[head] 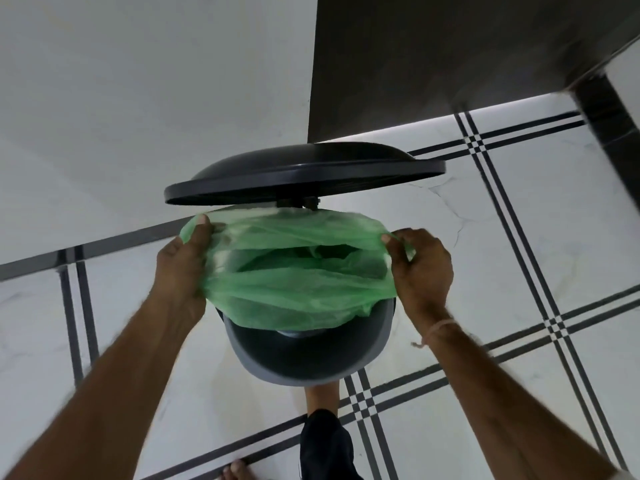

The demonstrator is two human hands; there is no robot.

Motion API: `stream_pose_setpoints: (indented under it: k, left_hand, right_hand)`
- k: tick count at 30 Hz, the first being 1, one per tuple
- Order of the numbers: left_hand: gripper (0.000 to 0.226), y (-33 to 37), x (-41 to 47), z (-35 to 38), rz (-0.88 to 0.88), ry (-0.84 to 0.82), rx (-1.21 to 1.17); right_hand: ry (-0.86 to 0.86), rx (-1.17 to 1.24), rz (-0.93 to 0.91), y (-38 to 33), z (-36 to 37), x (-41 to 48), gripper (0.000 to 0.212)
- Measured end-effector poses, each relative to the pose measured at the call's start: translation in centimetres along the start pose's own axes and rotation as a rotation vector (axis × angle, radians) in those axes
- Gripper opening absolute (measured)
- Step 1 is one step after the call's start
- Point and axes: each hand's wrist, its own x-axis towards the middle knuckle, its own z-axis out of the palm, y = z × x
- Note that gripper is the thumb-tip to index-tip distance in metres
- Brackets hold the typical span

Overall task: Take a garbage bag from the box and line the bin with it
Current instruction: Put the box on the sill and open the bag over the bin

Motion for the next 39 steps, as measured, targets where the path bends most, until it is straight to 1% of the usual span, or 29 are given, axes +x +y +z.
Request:
stream_pose_setpoints:
  k: [1, 2, 3, 4, 5, 7, 8, 10, 12, 14, 17, 19, 20, 21, 22, 23, 24, 25, 27, 28, 31, 34, 37, 38, 39]
  left_hand:
    - [0.024, -0.1, -0.9, 0.2, 0.009, -0.005, -0.007]
    - [0.025, -0.3, -1.6, 0.3, 0.008, -0.009, -0.016]
    - [0.026, -0.6, -2.1, 0.3, 0.000, -0.012, -0.023]
    - [0.026, -0.8, -2.4, 0.3, -0.013, -0.014, -0.028]
    - [0.027, -0.7, -2.5, 0.3, -0.017, -0.021, -0.032]
    - [0.027, -0.3, -2.2, 0.4, -0.016, -0.030, -0.035]
    - [0.027, 0.0, -1.8, 0.3, -0.015, -0.025, -0.020]
    - [0.025, 0.3, -0.8, 0.4, -0.021, -0.012, 0.027]
    - [0.024, 0.3, 0.2, 0.6, -0.042, -0.003, 0.070]
    - [0.024, 0.2, 1.3, 0.5, -0.046, 0.023, 0.110]
    - [0.025, -0.2, 2.8, 1.1, -0.057, 0.051, 0.144]
    - [0.030, -0.1, 4.0, 1.2, -0.085, 0.099, 0.150]
    - [0.038, -0.1, 4.6, 1.1, -0.114, 0.117, 0.145]
    - [0.055, -0.3, 5.2, 0.9, -0.160, 0.123, 0.138]
    - [0.080, -0.5, 5.7, 0.6, -0.218, 0.125, 0.146]
    - [0.100, -1.3, 6.9, -0.3, -0.270, 0.140, 0.169]
    - [0.105, -1.9, 7.5, -1.0, -0.303, 0.137, 0.186]
    - [0.095, -2.3, 7.5, -1.4, -0.346, 0.101, 0.200]
    - [0.062, -2.5, 6.0, -1.3, -0.445, 0.031, 0.258]
    - [0.054, -2.8, 5.3, -1.4, -0.473, 0.016, 0.275]
    - [0.050, -3.1, 4.6, -2.1, -0.489, -0.065, 0.224]
    - [0.048, -1.5, 5.8, -1.6, -0.379, -0.062, 0.132]
    - [0.037, 0.1, 7.1, -0.6, -0.301, -0.047, 0.111]
    - [0.035, 0.0, 7.2, -0.5, -0.308, -0.027, 0.118]
    - [0.036, -0.4, 7.0, -0.7, -0.326, -0.001, 0.128]
  right_hand:
    - [-0.043, 0.109, -0.001, -0.7, -0.2, -0.9, 0.030]
    - [-0.155, 0.275, 0.053, -1.3, -0.2, -1.9, 0.037]
    - [-0.284, 0.392, 0.112, -2.0, -0.1, -2.9, 0.044]
    - [-0.391, 0.450, 0.174, -2.3, 0.2, -3.5, 0.049]
    - [-0.454, 0.504, 0.268, -2.7, 0.1, -3.5, 0.049]
    - [-0.491, 0.739, 0.507, -2.4, 0.3, -2.0, 0.042]
    - [-0.463, 0.806, 0.568, -2.3, 0.4, -1.0, 0.045]
    - [-0.340, 0.695, 0.597, -1.8, 0.9, 1.1, 0.053]
    - [-0.267, 0.657, 0.644, -1.2, 1.0, 3.1, 0.040]
    - [-0.264, 0.656, 0.600, -0.6, 1.3, 4.5, 0.027]
    - [-0.272, 0.664, 0.583, -0.6, 1.3, 6.0, 0.029]
    - [-0.276, 0.650, 0.599, -0.5, 2.0, 6.7, 0.031]
    - [-0.279, 0.614, 0.614, -0.2, 2.4, 7.1, 0.030]
    - [-0.310, 0.552, 0.638, 0.2, 2.7, 7.4, 0.028]
    - [-0.367, 0.494, 0.666, 0.6, 2.9, 7.5, 0.027]
    - [-0.438, 0.449, 0.695, 0.9, 2.9, 7.3, 0.027]
    - [-0.471, 0.420, 0.724, 1.2, 2.9, 6.9, 0.027]
    - [-0.481, 0.406, 0.756, 1.1, 2.6, 6.4, 0.029]
    - [-0.462, 0.400, 0.805, 1.6, 2.3, 5.2, 0.035]
    - [-0.462, 0.411, 0.821, 1.8, 2.2, 4.6, 0.039]
    - [-0.460, 0.510, 0.817, 2.2, 1.4, 3.8, 0.042]
    - [-0.405, 0.626, 0.707, 1.3, 1.0, 5.9, 0.038]
    - [-0.288, 0.590, 0.629, 0.7, 1.5, 7.9, 0.047]
    - [-0.296, 0.542, 0.613, 1.1, 2.1, 8.0, 0.046]
    - [-0.348, 0.487, 0.600, 1.4, 2.6, 7.6, 0.042]
